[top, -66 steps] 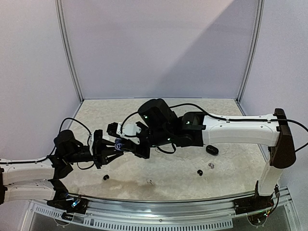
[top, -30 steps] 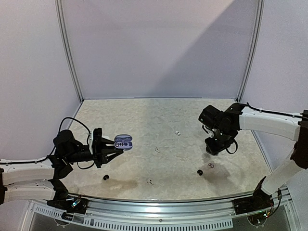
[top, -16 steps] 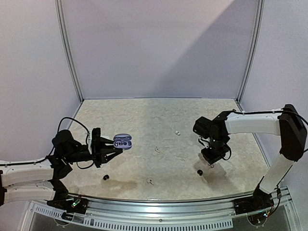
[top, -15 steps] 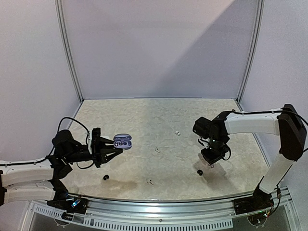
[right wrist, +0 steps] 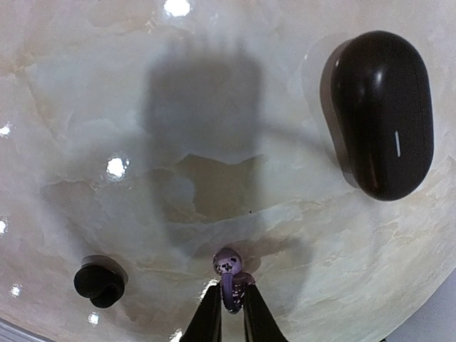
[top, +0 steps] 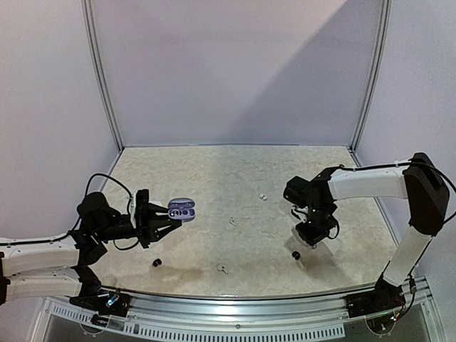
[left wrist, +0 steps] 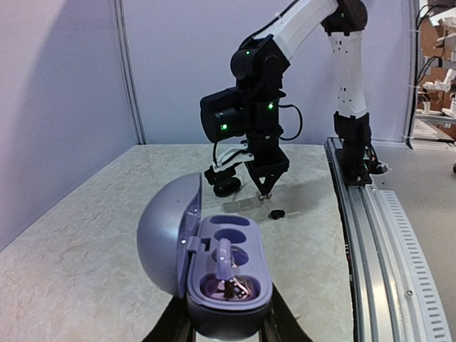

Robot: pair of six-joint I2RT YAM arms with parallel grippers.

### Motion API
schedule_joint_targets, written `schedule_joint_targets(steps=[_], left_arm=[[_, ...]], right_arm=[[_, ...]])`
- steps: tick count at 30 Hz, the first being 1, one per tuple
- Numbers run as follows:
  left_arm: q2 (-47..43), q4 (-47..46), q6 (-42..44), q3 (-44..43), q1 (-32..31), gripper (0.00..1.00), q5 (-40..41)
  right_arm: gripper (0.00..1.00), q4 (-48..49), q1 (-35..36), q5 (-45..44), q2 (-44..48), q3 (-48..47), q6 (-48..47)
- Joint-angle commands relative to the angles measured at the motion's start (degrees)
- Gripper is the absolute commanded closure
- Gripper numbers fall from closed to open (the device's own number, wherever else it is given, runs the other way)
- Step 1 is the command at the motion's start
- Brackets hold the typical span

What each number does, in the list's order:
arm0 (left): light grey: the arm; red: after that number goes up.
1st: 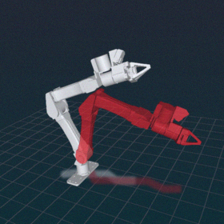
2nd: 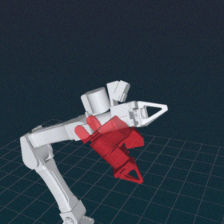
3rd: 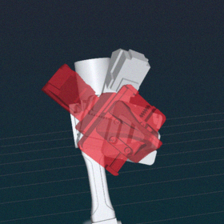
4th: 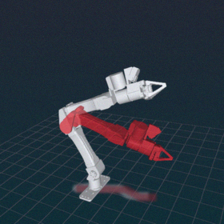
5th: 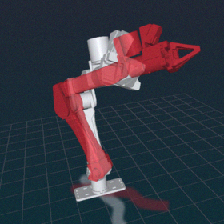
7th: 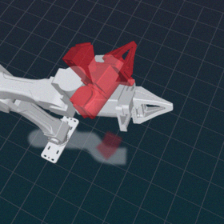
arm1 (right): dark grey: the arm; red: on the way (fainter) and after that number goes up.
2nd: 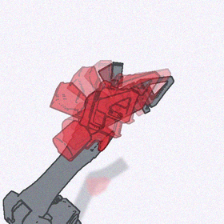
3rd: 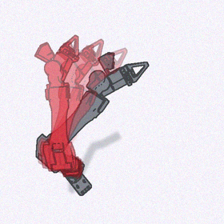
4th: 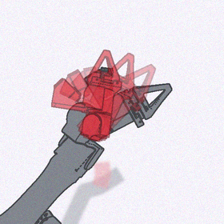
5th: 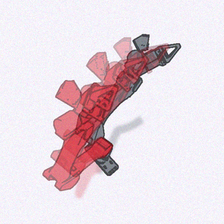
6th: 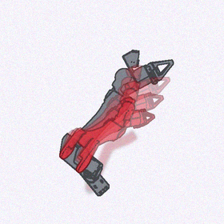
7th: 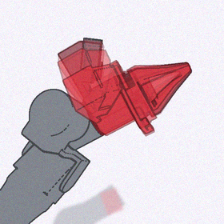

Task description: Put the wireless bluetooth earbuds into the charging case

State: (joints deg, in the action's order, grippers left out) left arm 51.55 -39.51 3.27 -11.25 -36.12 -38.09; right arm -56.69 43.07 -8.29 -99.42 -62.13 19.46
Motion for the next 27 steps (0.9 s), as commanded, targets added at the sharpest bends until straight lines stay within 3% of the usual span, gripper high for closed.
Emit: schedule_joint_targets(steps=[1, 6, 15, 21, 27], left_arm=[[0.5, 0.3, 0.7, 0.4, -0.8, 1.00, 0.0], [0.6, 0.3, 0.9, 0.3, -0.8, 1.00, 0.0], [0.8, -0.1, 0.8, 0.2, -0.8, 1.00, -1.4], [2.2, -0.1, 2.7, -1.3, -0.7, 1.00, -8.7], [3.8, 1.9, 5.0, -3.7, -0.8, 1.00, -14.2]], right_arm=[[0.89, 1.3, -0.4, -0.6, -1.0, 0.7, -0.4], [1.00, 1.2, -0.4, -0.2, -1.4, 0.5, -0.9], [1.00, -5.0, 0.3, -0.7, 1.2, -7.7, -4.3], [1.00, -0.5, 11.2, 2.0, 8.8, -22.1, -16.7], [1.00, 7.1, 23.0, 14.1, 8.9, -31.7, -33.2]])
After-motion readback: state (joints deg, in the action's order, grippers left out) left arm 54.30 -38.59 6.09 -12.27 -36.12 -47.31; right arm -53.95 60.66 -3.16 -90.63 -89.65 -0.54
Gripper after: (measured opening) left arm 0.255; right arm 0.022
